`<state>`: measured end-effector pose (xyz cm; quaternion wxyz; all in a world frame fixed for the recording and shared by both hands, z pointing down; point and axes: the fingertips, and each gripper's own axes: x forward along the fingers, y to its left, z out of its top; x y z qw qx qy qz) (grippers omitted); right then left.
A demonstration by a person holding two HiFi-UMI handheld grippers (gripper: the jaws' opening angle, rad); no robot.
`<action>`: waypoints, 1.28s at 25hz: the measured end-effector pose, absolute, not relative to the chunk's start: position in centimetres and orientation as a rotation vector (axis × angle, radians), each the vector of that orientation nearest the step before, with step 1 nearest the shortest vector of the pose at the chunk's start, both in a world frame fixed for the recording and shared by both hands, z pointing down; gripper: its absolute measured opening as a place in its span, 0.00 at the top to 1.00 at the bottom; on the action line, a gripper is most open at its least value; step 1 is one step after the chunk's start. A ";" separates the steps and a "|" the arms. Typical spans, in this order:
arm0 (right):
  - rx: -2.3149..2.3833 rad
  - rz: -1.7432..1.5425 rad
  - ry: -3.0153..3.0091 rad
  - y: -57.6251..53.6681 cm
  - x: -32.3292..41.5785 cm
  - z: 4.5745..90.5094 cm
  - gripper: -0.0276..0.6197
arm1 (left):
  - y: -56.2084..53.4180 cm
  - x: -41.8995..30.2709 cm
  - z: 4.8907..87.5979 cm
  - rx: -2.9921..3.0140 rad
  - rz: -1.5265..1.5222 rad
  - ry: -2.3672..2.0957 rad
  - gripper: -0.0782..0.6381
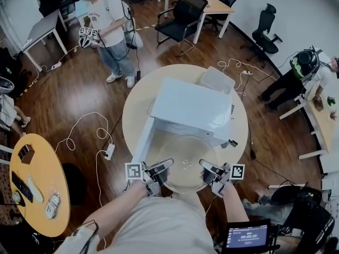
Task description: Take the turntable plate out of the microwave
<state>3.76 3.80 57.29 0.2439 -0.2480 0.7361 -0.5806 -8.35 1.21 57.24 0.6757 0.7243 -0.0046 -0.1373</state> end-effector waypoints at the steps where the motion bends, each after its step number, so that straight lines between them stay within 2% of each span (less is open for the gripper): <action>1: -0.669 -1.581 2.009 3.9 4.0 57.0 0.91 | 1.2 -8.2 57.0 1.625 -0.323 -0.016 0.85; 16: -0.544 -1.631 2.198 3.9 6.8 55.5 0.91 | 1.9 -7.1 55.5 1.594 -0.516 -0.131 0.85; 32: -0.463 -1.681 2.152 6.1 7.5 58.1 0.91 | 4.4 -8.2 57.2 1.644 -0.506 -0.279 0.85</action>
